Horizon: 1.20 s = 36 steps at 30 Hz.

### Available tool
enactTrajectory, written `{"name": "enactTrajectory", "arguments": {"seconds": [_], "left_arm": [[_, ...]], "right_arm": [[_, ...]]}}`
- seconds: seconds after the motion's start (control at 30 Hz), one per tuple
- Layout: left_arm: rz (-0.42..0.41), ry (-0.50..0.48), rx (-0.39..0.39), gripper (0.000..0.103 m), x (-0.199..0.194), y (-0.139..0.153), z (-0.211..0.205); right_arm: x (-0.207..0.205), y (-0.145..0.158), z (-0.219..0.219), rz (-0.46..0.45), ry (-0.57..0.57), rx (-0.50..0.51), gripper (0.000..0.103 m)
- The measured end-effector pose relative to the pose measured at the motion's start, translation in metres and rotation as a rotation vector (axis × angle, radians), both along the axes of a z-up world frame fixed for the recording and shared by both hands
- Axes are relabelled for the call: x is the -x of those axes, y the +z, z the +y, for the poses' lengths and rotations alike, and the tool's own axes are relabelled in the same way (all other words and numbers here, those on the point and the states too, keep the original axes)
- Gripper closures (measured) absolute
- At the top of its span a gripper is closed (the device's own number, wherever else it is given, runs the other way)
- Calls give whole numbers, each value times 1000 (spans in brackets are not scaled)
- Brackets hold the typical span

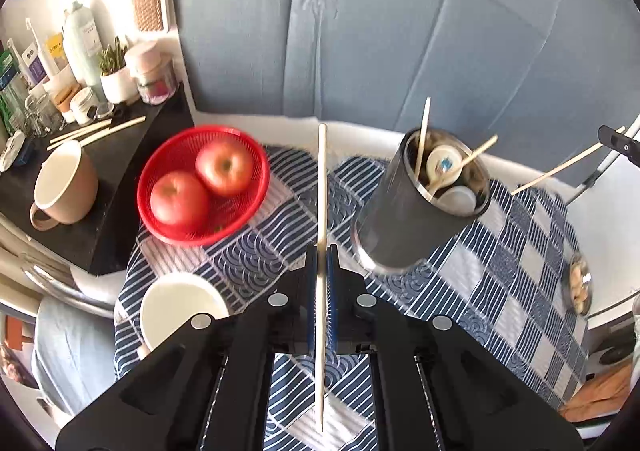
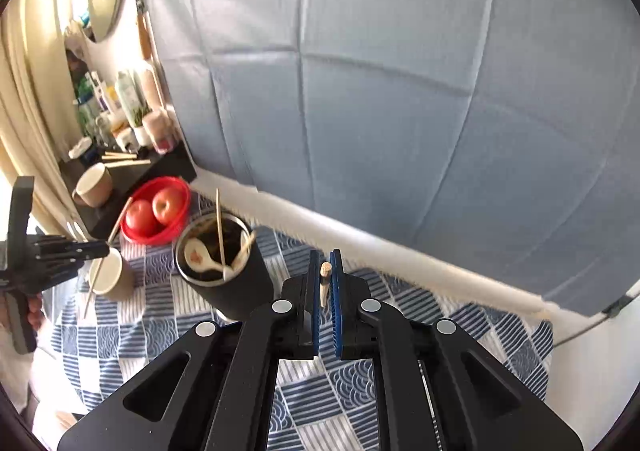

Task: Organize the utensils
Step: 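Lift the chopsticks with both grippers over the black holder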

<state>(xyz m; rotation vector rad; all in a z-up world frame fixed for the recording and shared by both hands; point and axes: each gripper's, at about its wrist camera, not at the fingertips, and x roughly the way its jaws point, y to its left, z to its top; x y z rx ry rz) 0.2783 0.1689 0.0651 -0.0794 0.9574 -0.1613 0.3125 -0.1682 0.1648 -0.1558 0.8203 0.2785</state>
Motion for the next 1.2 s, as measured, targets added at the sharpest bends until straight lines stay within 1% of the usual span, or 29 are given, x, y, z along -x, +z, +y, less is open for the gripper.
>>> {"name": "enactTrajectory", "arguments": {"seconds": [0.23,0.4,0.5,0.6,0.7,0.73,0.8,0.83,0.87,0.93,0.97,1.03,1.1,1.2], "left_arm": [[-60,-25,42,98,-18,18,-8],[-86,-63,125,98,-38,24,-15],[-96,-102,137,98,-52,25,-23],[-121,-134,191,98,-64,30,-27],[-182,-168,212,98,-70,39,-35],[-196,-186,241,98,-73,41,-39],[-252,-218,288,98,-77,46,-46],[-258,-223,301,98,-80,46,-48],[-266,-235,322,98,-84,46,-52],[-268,-261,358,98,-92,44,-59],[-267,-264,359,98,-96,42,-62],[-274,-280,354,98,-103,38,-70],[-286,-289,349,98,-107,34,-74],[-310,-297,358,98,-113,24,-79]], "right_arm": [[-3,39,12,-57,19,-16,98],[0,53,28,-80,17,-10,98],[4,61,37,-95,20,-8,98],[3,67,44,-94,5,-24,98],[1,69,55,-87,8,-40,98],[0,68,57,-84,7,-38,98],[-1,67,64,-78,14,-44,98],[-2,67,68,-75,17,-42,98],[-4,66,72,-74,17,-30,98],[-5,64,83,-84,11,27,98],[-6,63,85,-84,10,37,98],[-9,59,89,-58,18,14,98],[-12,55,93,-53,15,21,98],[-18,47,97,-21,26,-9,98]]}}
